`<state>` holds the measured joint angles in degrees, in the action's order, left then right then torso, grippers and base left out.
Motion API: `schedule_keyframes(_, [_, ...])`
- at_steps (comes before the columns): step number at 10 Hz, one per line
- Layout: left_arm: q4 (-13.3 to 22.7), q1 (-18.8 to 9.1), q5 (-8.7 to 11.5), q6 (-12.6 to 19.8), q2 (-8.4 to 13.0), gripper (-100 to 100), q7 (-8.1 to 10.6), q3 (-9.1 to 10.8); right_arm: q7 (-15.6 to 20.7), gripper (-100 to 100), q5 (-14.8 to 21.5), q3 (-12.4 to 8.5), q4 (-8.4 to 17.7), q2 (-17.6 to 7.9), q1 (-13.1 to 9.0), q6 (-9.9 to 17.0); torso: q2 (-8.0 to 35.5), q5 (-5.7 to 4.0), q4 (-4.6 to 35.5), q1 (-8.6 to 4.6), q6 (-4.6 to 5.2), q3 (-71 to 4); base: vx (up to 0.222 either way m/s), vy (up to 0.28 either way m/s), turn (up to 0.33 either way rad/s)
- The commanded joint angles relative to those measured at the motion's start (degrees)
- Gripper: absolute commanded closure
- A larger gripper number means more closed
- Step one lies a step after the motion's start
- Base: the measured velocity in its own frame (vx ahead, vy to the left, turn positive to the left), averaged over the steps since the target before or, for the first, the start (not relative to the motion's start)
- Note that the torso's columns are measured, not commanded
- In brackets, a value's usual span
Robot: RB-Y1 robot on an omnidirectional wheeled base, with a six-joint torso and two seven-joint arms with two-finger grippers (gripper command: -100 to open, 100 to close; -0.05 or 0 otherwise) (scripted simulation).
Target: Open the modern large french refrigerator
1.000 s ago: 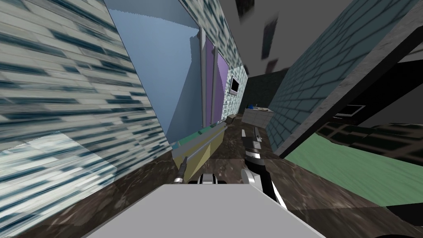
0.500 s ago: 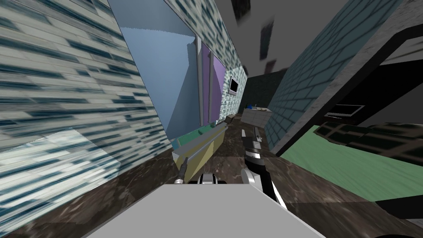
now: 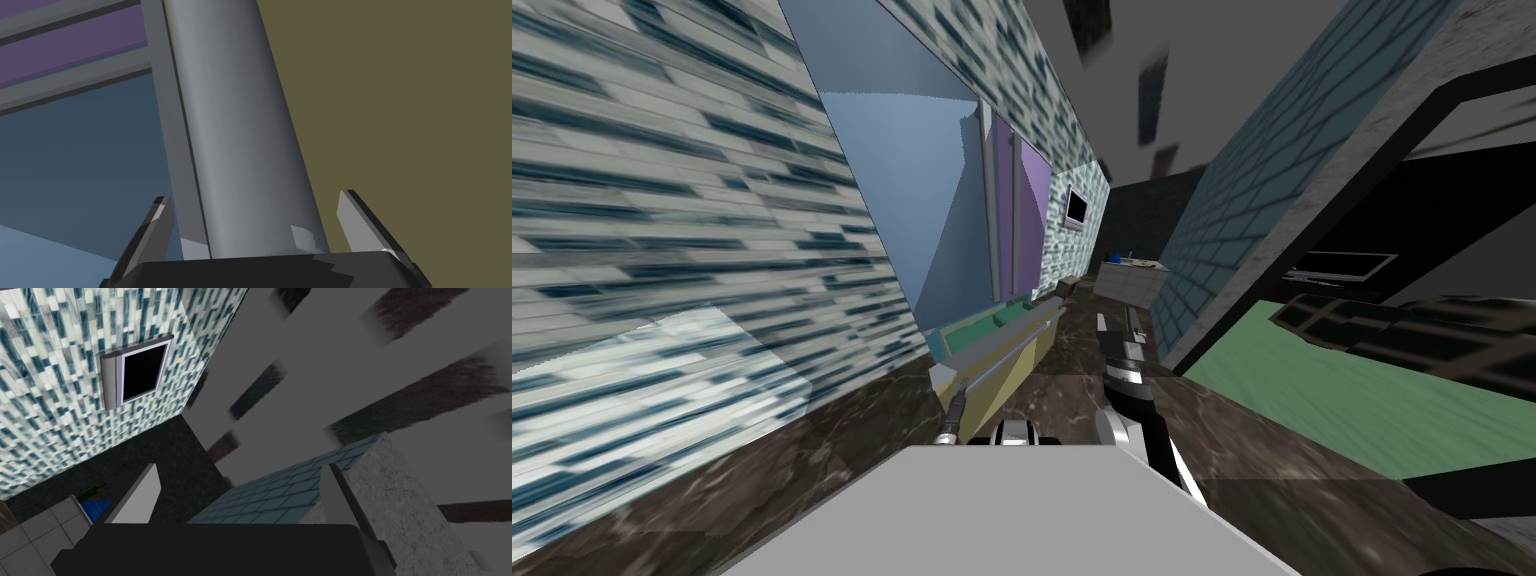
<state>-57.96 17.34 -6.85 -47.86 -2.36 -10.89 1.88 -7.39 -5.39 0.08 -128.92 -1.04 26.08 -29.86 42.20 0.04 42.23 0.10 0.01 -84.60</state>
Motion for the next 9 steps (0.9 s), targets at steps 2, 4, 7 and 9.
schedule_keyframes(2, [-5.2,-1.46,0.24,6.56,0.8,-100,0.88,-0.37,0.0,0,0.0,-0.01,0.0,-0.01,0.01,0.0,0.0,-0.03,0.11,0.11,0.0,-0.02,-0.063,0.007,0.017])
schedule_keyframes(4, [-6.64,-1.93,0.32,8.62,1.04,-100,1.11,-0.47,0.0,0,0.0,-0.01,0.0,-0.01,0.01,0.0,0.11,-0.12,0.1,-0.16,-0.06,0.01,-0.037,-0.001,0.0])
schedule_keyframes(7, [-10.95,-3.34,0.55,14.26,1.75,-100,1.82,-0.75,0.0,0,0.0,0.0,0.0,0.0,0.0,0.0,0.69,-0.38,0.48,-0.39,-0.12,0.28,-0.067,-0.022,0.017])
schedule_keyframes(9, [-10.95,-3.34,0.55,14.26,1.75,-100,1.82,-0.75,0.0,0,0.0,-0.01,0.0,-0.01,0.0,0.0,0.8,-0.47,0.64,-0.41,-0.15,0.29,-0.039,-0.003,-0.005])
